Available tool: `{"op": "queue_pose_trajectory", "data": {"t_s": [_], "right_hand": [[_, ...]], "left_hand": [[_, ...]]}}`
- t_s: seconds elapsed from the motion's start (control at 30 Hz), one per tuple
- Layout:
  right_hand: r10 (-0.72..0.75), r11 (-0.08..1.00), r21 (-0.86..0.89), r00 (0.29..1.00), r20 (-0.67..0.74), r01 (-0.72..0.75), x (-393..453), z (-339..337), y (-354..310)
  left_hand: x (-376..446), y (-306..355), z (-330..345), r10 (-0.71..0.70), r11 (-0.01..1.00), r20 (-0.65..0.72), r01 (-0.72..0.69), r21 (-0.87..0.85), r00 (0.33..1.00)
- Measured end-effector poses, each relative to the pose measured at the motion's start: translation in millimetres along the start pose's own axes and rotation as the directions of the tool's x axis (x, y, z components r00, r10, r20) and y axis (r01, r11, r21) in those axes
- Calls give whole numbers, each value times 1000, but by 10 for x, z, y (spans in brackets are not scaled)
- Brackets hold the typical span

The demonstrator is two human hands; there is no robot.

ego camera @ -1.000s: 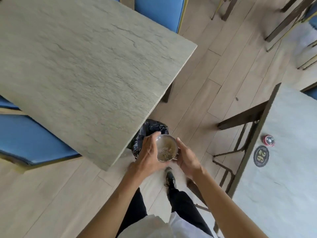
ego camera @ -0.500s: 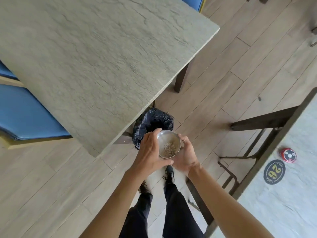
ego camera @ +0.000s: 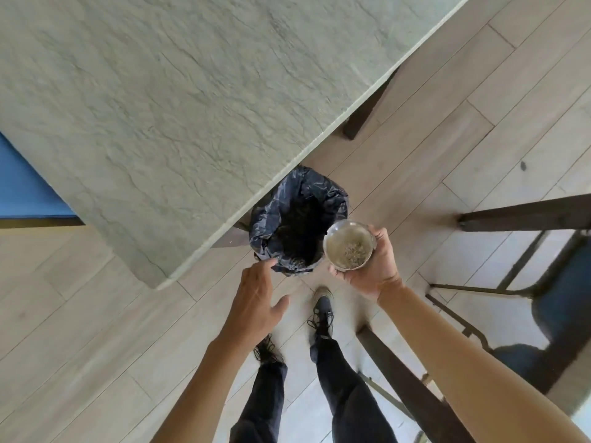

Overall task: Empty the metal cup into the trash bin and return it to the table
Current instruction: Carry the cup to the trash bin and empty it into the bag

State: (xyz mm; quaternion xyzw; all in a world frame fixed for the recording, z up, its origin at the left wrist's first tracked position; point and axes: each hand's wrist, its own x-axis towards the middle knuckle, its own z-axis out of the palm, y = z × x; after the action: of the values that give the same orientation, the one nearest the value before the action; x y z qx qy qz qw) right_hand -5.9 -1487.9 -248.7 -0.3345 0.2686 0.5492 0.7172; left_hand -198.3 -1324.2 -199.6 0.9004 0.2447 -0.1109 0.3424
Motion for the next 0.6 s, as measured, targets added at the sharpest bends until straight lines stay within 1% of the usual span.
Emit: {"op": "queue_pose_trajectory", "data": {"t_s": [0.13, 0.27, 0.4, 0.5, 0.6], "right_hand": [[31, 999, -42, 998, -55, -33, 461, -381, 333], [71, 994, -72, 993, -90, -77, 906, -553, 573], [78, 965, -234, 983, -165, -116, 1418, -613, 635], [65, 914, -366, 955, -290, -174, 1784, -634, 556], [38, 864, -465, 946, -321, -193, 2038, -612, 397]], "left_hand": [[87, -516, 394, -35, 999, 30, 35, 1, 999], [311, -801, 644, -15, 1000, 51, 15, -13, 999], [601, -1053, 826, -13, 1000, 52, 13, 5, 999], [758, -1222, 906, -19, 1000, 62, 19, 2, 998], [884, -1380, 918, -18, 1000, 47, 18, 6, 999]]}}
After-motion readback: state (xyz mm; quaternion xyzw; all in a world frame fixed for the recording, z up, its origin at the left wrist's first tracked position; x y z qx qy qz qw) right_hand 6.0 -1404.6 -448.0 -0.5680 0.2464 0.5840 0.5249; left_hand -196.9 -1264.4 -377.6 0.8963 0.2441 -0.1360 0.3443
